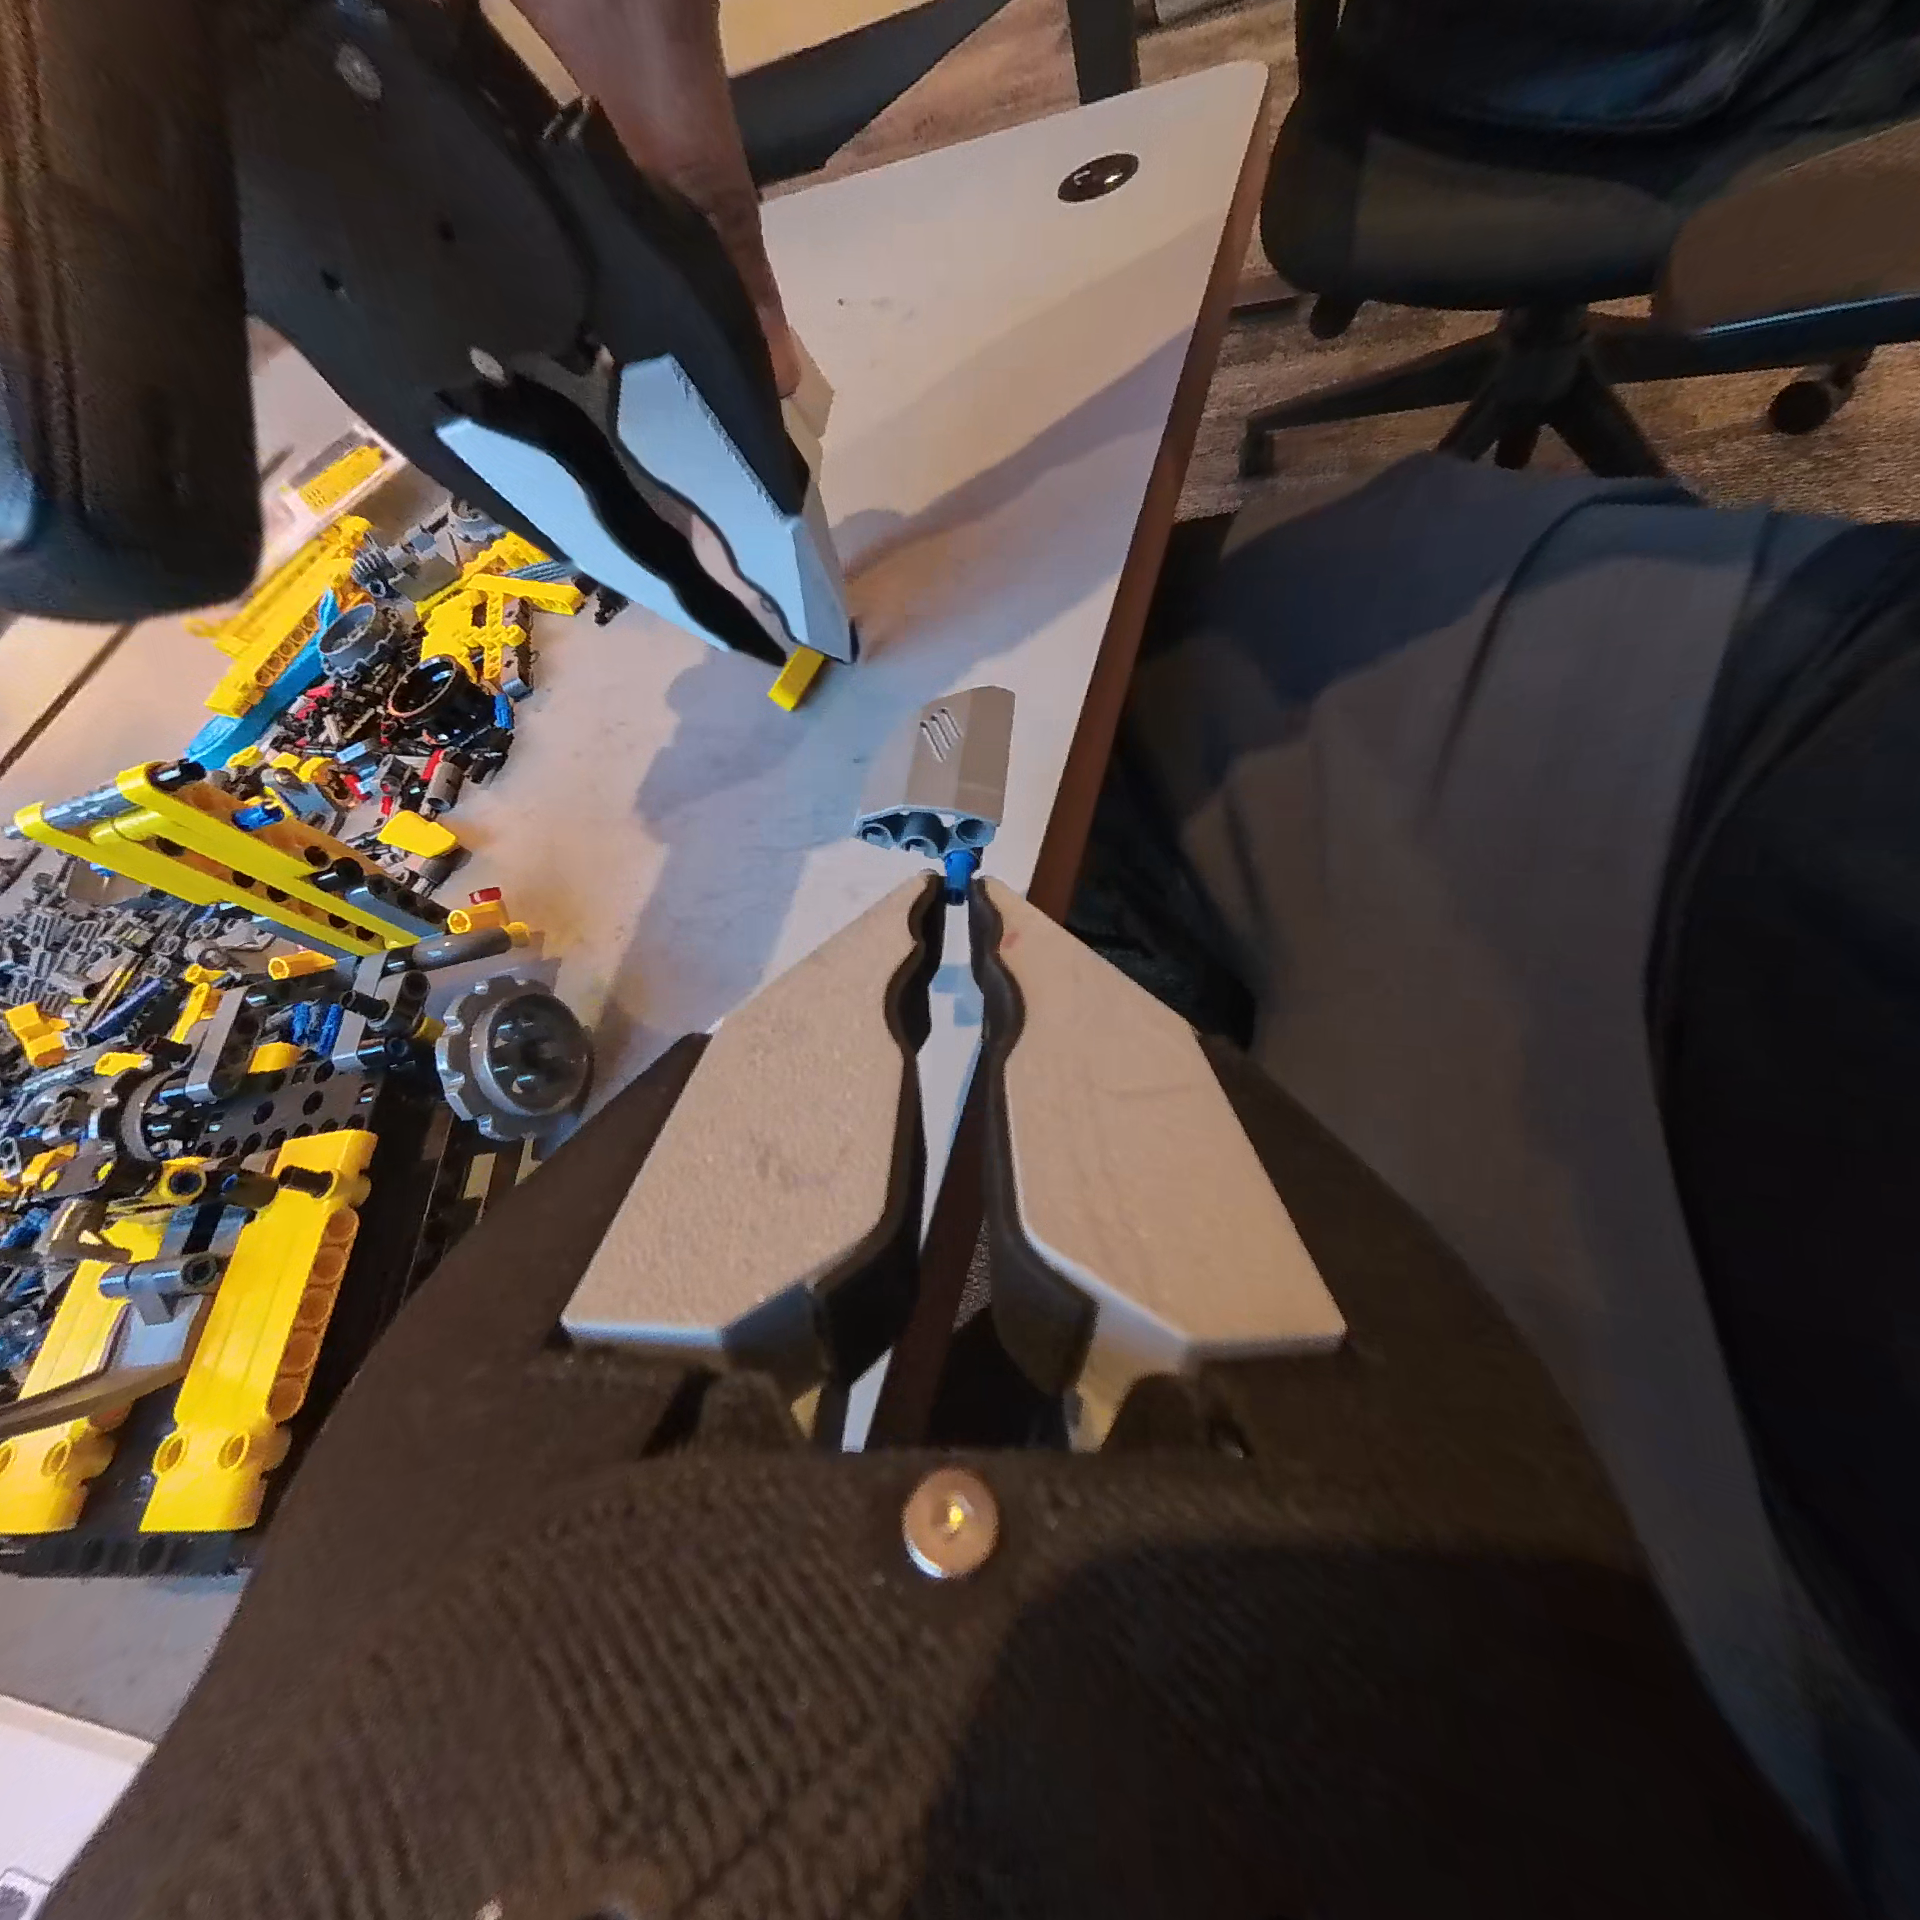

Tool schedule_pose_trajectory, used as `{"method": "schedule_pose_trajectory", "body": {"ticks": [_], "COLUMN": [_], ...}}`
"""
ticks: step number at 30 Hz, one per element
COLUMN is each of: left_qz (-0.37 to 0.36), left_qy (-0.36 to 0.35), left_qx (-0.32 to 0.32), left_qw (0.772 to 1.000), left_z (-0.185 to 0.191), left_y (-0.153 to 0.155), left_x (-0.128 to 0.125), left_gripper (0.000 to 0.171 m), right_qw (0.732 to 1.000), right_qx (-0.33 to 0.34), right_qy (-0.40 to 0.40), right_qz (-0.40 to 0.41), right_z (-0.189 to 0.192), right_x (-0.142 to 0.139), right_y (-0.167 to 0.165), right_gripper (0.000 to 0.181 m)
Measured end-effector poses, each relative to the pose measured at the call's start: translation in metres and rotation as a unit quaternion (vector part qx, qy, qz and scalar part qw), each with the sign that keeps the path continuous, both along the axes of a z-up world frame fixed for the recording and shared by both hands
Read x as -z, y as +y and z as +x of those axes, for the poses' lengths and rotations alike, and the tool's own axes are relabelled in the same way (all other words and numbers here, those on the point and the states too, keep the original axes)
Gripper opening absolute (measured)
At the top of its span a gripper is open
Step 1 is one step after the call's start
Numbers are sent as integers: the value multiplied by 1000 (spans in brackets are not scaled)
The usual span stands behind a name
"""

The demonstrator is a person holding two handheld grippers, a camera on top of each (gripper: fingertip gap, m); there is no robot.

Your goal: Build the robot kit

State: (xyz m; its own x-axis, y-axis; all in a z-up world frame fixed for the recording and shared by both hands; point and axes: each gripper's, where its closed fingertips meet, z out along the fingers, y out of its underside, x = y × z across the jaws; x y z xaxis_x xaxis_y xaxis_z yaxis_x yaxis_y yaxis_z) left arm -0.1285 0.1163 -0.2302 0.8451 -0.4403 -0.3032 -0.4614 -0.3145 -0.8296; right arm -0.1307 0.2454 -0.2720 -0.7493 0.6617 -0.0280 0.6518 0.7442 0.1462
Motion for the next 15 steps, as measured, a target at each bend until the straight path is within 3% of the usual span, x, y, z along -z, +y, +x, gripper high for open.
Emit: {"method": "schedule_pose_trajectory", "body": {"ticks": [1, 6, 9, 12, 15], "left_qz": [1, 5, 6, 15, 32], "left_qy": [2, -3, -3, -3, -14], "left_qx": [-2, -8, -11, -12, -4], "left_qw": [1000, 1000, 1000, 1000, 999], "left_z": [0, -3, -4, -3, 0], "left_y": [0, 5, 8, 11, 18], "left_x": [0, -1, 0, -4, -10], "left_gripper": [2, 2, 2, 2, 2], "right_qw": [1000, 994, 986, 954, 907], "right_qx": [2, 20, 66, 131, 173], "right_qy": [14, 89, 147, 236, 307], "right_qz": [-1, -53, -52, -130, -232], "right_z": [-2, -8, -7, -4, 7], "right_x": [-4, -34, -50, -64, -66], "right_y": [0, -5, 15, 10, -8], "right_gripper": [24, 24, 28, 28, 28]}}
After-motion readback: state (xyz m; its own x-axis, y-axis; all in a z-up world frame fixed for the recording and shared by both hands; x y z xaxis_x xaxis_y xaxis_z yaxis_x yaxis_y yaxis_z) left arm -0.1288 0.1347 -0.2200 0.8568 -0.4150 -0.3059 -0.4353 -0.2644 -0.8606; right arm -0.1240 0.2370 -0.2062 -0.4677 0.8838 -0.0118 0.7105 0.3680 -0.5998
